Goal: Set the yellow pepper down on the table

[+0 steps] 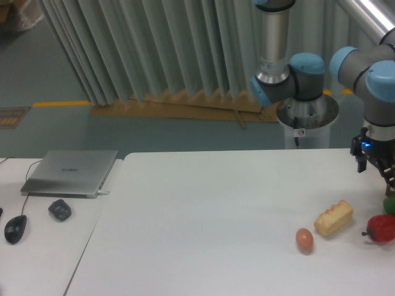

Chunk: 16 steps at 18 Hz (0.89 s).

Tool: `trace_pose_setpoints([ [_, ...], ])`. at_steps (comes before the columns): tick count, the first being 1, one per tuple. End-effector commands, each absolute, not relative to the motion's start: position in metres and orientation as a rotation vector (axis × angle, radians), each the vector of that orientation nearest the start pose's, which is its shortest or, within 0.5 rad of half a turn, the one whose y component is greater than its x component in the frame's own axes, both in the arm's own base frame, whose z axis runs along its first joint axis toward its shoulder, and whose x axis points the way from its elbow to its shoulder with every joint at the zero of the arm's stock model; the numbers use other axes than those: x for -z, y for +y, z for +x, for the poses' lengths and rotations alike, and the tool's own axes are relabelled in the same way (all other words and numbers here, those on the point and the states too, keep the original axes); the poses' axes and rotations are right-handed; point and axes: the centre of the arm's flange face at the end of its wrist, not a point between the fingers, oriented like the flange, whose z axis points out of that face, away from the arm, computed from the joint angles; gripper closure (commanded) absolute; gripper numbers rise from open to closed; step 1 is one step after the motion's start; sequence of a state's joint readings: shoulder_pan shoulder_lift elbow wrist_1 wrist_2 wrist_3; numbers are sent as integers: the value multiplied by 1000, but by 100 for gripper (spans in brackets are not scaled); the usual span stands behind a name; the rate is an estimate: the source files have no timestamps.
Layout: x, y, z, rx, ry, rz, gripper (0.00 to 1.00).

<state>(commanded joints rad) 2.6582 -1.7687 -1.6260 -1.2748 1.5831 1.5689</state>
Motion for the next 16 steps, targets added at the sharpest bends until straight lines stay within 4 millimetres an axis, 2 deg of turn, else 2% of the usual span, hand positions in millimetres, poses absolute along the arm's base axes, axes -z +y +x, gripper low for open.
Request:
trace_pose_setpoints([
  [4, -389, 351, -466, -79, 845, -3029, 0],
  [7, -392, 329, -491, -96, 855, -3030, 0],
  [10, -388, 314, -503, -88, 882, -3025, 0],
  [12, -386, 312, -506, -85, 875, -3026, 0],
  [14, -370, 305, -526, -100, 859, -3033, 0],
  [16, -364, 296, -539, -112, 831, -3042, 0],
])
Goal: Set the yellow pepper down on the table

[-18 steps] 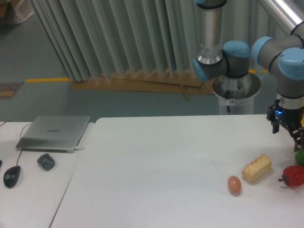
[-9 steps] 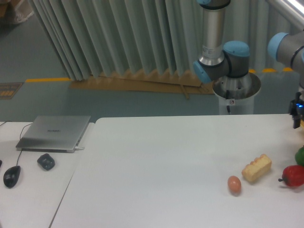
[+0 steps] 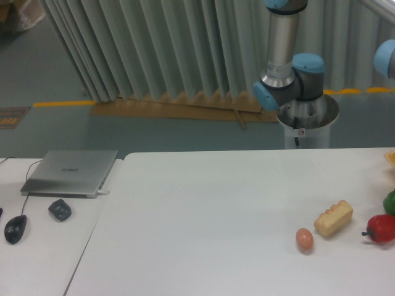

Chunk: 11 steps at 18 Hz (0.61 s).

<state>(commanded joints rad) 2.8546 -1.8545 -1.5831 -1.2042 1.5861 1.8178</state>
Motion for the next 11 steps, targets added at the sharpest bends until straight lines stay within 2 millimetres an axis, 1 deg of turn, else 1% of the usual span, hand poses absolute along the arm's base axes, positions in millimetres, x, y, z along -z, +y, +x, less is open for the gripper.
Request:
trace_pose_setpoints([
  [3, -355, 285, -551, -95, 803, -3061, 0],
  [5, -356, 278, -560, -103, 816, -3100, 0],
  [7, -345, 278, -568, -80, 842, -3101, 0],
  [8, -340, 275, -572, -75, 836, -3104, 0],
  [9, -340, 272, -578, -76, 829, -3107, 0],
  [11, -324, 272, -588, -65, 860, -3100, 0],
])
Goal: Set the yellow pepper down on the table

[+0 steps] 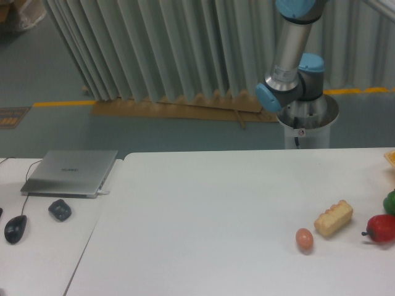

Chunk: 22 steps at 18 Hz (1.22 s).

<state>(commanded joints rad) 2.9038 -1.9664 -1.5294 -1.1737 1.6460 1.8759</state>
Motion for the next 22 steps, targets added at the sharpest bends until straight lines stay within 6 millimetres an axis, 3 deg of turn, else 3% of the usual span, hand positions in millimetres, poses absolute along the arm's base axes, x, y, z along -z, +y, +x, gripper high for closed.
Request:
trace_pose_setpoints([
  [5, -300, 268, -608, -37, 848, -3105, 0],
  [13, -295, 264, -608, -17, 863, -3152, 0],
  [15, -293, 265, -605, -3, 880, -3183, 32],
  [16, -293, 266, -605, -3, 888, -3186, 44],
  [19, -293, 265, -605, 0, 892, -3189, 54],
  [22, -296, 266, -606, -5, 892, -3190, 54],
])
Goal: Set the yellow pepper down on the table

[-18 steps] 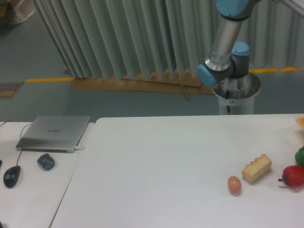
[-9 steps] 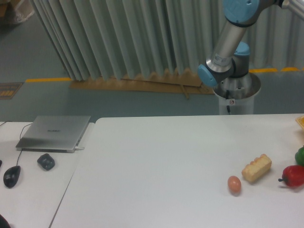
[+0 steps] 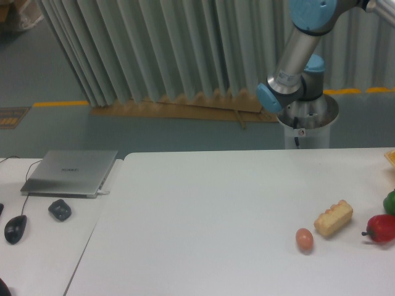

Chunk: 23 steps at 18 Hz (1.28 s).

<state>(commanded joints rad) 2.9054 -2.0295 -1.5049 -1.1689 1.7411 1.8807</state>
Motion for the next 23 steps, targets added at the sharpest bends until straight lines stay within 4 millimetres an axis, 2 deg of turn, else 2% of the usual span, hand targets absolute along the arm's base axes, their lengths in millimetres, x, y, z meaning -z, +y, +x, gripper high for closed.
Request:
trace_pose_setpoints([
  [3, -304, 264, -605, 0, 890, -3192, 54],
  [10, -336, 265, -595, 96, 899, -3183, 54],
  [14, -361, 282, -571, 141, 892, -3165, 54],
  [15, -372, 287, -561, 154, 857, -3151, 54],
  [18, -388, 291, -547, 201, 817, -3109, 54],
  [19, -395, 295, -540, 209, 745, -3087, 54],
  [20, -399, 306, -533, 202, 674, -3083, 54],
  [21, -402, 327, -520, 188, 591, -3103, 56],
  [23, -400, 352, -507, 181, 533, -3122, 56],
])
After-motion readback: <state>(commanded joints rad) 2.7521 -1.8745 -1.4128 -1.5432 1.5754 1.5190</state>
